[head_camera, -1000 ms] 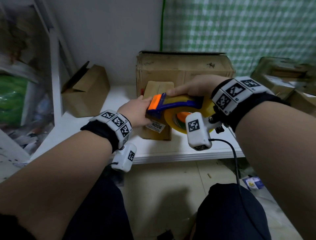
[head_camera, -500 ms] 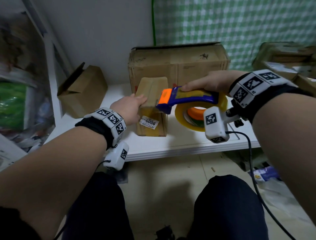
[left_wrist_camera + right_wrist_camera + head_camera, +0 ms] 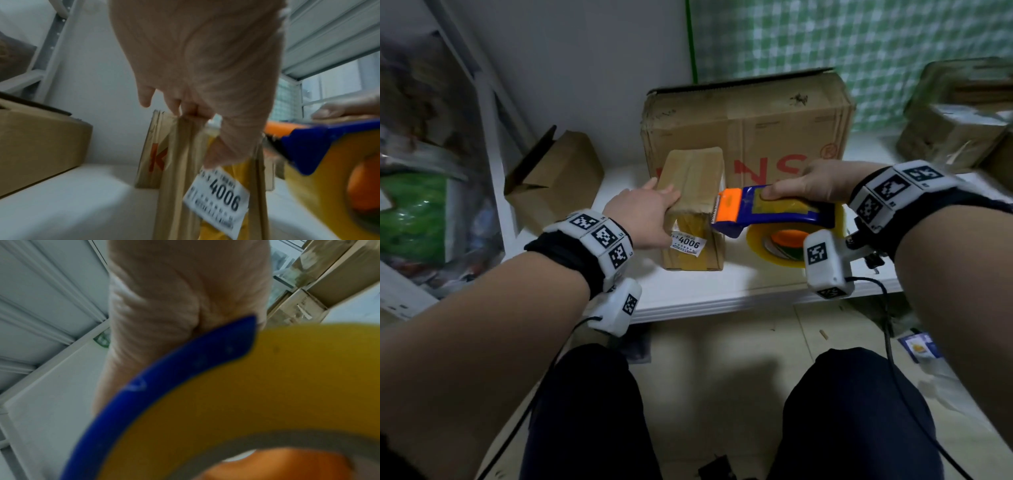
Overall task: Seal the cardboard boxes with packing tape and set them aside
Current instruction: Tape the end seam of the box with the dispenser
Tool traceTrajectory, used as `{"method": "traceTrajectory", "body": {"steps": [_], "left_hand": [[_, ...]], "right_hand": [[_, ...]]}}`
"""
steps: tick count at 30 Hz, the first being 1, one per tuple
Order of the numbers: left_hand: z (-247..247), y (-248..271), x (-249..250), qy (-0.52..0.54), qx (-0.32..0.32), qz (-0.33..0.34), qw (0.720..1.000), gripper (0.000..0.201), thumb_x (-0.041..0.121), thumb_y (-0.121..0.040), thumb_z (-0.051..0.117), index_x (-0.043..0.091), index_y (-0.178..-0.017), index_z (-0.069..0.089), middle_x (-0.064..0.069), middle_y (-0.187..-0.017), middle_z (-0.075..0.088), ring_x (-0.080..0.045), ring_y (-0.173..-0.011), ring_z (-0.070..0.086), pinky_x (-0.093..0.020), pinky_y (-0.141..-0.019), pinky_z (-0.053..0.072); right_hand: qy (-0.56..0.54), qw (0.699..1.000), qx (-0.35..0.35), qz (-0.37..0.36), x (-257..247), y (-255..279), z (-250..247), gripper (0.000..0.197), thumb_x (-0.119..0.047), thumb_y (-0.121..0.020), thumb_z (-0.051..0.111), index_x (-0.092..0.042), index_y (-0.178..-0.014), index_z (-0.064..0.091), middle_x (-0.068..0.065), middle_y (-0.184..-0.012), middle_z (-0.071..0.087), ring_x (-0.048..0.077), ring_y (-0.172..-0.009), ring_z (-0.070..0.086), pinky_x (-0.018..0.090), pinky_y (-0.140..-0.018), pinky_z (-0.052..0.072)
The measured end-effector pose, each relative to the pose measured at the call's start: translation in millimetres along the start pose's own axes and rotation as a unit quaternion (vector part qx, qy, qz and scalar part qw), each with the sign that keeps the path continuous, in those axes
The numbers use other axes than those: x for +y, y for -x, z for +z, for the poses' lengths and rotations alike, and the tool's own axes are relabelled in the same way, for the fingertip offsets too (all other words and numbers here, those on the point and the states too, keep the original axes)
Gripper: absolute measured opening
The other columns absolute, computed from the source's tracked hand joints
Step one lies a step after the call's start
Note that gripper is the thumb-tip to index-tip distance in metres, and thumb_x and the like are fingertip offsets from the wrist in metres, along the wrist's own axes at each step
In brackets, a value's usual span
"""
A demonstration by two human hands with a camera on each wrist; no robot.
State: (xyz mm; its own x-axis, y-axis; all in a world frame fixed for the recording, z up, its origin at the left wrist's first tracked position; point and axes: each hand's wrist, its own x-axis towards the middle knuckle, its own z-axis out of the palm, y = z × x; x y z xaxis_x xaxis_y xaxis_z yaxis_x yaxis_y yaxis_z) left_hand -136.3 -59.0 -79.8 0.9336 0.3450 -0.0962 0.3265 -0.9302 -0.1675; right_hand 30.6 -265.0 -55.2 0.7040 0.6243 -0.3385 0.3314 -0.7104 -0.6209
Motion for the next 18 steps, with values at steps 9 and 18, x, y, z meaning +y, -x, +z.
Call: {"method": "traceTrajectory", "body": {"steps": [9,18], "left_hand": [[-26.6,-18.9,19.4,0.064,-0.072,-0.018,0.995,0.051,0.035,-0.104,0.019,0.008,-0.146,0.032,-0.010,-0.156,0.020,-0.024,-0.143,0.021,-0.023,-0.109,0.017],[-12.1,-39.1,30.9,0.146,-0.119,-0.053,0.981,0.056,0.053,-0.098,0.005,0.033,-0.150,-0.002,0.001,-0.159,-0.009,-0.029,-0.146,-0.007,-0.050,-0.117,-0.001]], "right_hand": [[-0.080,0.996,-0.032,-0.013,15.3,-11.8,42.9,0.094,-0.089,-0.033,0.065,-0.021,-0.097,0.071,0.003,-0.094,0.074,0.025,-0.091,0.069,0.043,-0.093,0.051],[-0.140,0.988,-0.049,-0.043,28.0,-6.8,43.9,0.069,-0.073,-0.057,0.071,-0.017,-0.097,0.072,0.006,-0.094,0.074,0.025,-0.089,0.070,0.038,-0.086,0.054]]}}
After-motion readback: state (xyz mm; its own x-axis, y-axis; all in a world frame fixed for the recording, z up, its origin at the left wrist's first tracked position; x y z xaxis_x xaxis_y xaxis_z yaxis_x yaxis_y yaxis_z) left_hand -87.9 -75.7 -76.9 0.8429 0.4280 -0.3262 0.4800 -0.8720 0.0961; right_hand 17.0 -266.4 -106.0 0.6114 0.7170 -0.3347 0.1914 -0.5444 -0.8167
